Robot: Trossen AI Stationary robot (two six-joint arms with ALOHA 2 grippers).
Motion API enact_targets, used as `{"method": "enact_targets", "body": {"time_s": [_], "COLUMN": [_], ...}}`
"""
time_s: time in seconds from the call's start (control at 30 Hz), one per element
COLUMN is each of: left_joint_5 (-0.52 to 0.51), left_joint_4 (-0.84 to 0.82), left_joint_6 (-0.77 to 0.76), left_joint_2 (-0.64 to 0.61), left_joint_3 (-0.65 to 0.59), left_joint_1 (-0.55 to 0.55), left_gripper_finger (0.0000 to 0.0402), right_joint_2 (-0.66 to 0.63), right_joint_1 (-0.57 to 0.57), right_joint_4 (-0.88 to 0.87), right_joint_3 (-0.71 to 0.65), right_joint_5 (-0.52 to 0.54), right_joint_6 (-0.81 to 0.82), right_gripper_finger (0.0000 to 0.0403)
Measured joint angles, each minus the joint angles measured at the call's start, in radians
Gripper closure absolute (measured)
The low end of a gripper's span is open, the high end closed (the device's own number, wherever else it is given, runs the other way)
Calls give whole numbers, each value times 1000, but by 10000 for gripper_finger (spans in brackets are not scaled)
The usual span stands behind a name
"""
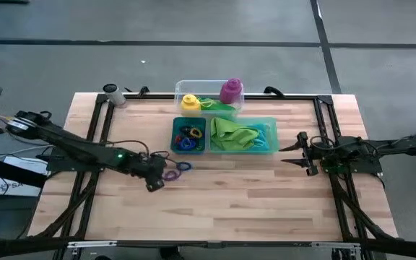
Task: Pick & Place Sports Items
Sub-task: Put the left purple spring keychain into the blue bin
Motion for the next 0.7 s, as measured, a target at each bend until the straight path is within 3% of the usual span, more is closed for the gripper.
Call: {"method": "enact_targets", "body": {"time_s": [0.23, 0.43, 0.7], "left_joint_5": [3, 90, 115], "left_joint_4": [25, 21, 18], "left_joint_6": [-3, -3, -3], "left_joint_2": [80, 122, 175], "left_joint_3": [0, 0, 3], "left_joint_1": [72, 122, 137], "left_gripper_finger": [265, 286, 301], "right_joint_2": [0, 0, 0], "right_joint_1": [0, 0, 0], "right_joint_4": [0, 0, 0], "right_joint_3": [0, 0, 0], "right_joint_5": [0, 0, 0], "right_joint_6": [0, 0, 0], "right_gripper_finger": [214, 214, 214]}}
